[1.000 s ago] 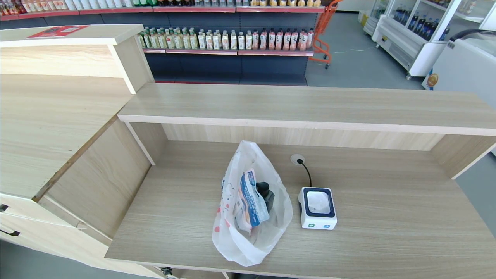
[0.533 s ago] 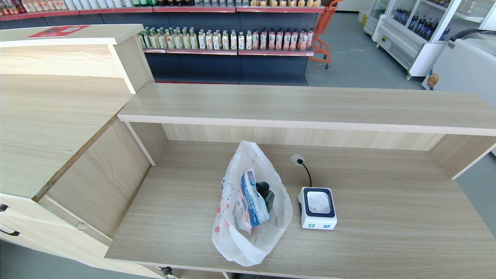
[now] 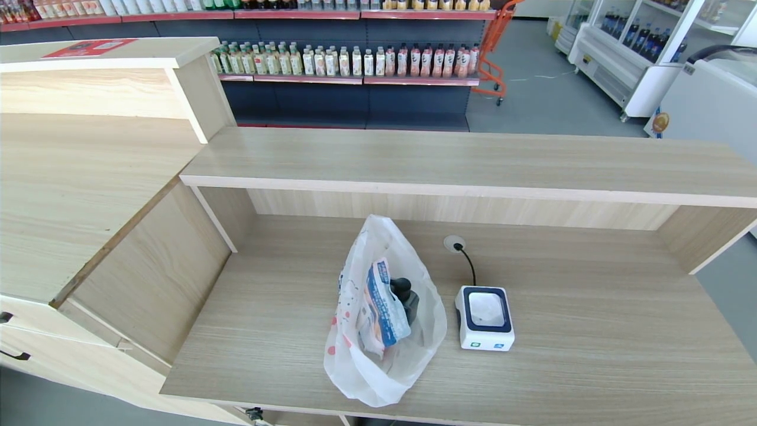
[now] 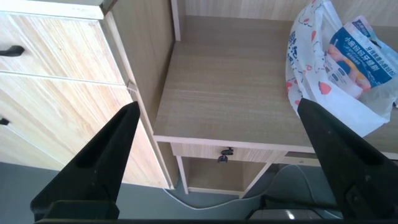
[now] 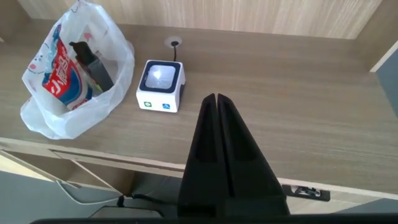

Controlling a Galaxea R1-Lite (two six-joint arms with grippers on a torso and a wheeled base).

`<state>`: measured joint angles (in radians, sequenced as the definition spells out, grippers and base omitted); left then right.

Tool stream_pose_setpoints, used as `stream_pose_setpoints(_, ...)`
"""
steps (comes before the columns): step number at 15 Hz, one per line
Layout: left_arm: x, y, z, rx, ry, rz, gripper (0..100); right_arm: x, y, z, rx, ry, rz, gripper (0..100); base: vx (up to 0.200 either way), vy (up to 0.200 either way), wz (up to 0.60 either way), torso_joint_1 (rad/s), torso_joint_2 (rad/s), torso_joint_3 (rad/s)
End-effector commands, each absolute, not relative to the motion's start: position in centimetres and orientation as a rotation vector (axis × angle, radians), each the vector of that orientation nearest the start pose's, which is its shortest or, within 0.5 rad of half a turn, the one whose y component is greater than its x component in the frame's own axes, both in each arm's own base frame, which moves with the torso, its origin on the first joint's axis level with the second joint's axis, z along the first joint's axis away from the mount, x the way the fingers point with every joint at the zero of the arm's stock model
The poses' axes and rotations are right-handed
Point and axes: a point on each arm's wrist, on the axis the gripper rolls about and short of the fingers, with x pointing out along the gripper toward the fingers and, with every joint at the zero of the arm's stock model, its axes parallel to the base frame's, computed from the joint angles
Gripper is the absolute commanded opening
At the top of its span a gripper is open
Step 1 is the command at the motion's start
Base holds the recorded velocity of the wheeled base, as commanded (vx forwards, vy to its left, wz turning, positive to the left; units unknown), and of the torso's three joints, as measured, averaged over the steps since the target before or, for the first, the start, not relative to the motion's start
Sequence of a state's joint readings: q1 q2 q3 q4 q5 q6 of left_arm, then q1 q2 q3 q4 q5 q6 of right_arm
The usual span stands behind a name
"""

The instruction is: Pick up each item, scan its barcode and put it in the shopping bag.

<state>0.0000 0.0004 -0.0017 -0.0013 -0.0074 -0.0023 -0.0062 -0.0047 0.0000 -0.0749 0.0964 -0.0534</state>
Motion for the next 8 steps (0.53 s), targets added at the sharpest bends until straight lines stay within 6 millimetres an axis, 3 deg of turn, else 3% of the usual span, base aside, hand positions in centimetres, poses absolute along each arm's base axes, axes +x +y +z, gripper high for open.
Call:
stream_pose_setpoints(1,-2.29,-0.02,7.61,-0.003,-0.003,-0.008,100,-2.32,0.23,8.32,-0.059,-0.078,0.088,0,0.0,-0.2,0.0,-0.002,0.0,-0.002)
stream_pose_setpoints(6,-2.29,-0.02,7.61,-0.005,-0.003,-0.008,100,-2.32,0.23,8.32,-0.058,-0.078,0.09,0,0.0,-0.2,0.0,0.005,0.0,0.001)
stream_pose_setpoints(8,-2.29,-0.02,7.61,-0.006,-0.003,-0.008,100,-2.32,0.24,8.32,-0.058,-0.078,0.091,0,0.0,0.0,0.0,0.0,0.0,0.0)
